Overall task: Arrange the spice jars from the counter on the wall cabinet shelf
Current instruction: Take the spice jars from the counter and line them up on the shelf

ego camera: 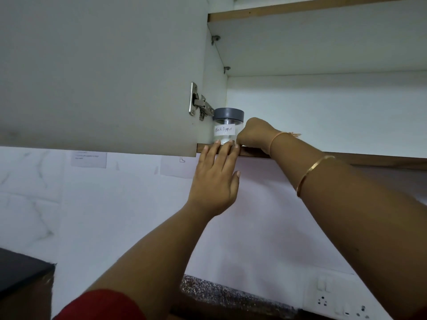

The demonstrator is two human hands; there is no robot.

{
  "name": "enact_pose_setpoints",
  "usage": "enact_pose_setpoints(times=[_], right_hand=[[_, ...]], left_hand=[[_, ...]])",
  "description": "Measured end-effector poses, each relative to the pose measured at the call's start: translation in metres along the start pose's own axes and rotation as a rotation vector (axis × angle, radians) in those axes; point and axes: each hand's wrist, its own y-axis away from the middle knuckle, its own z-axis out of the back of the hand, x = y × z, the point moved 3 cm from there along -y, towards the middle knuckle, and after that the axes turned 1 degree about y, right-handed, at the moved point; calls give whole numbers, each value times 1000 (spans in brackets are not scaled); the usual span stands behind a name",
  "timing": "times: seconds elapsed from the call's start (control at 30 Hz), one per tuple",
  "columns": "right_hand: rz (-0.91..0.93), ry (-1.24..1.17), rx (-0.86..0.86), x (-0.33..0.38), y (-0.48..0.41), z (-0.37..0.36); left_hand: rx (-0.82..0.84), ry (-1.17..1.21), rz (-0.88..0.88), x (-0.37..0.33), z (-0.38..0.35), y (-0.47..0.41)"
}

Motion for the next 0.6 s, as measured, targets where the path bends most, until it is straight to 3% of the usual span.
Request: enact_pose_setpoints(times=[0.17,0.33,0.5,0.6], right_hand=[[83,129,-264,-7,39,-11],[304,264,-539,-19,65,-53],[360,99,-460,-34,111,-115],[264,37,-276,-53,147,-174]], left_hand=[[193,-32,22,-4,10,9],[334,-40,-1,-4,10,56],[426,-34,28,-1,7,130],[578,-18,121,-1,6,186]])
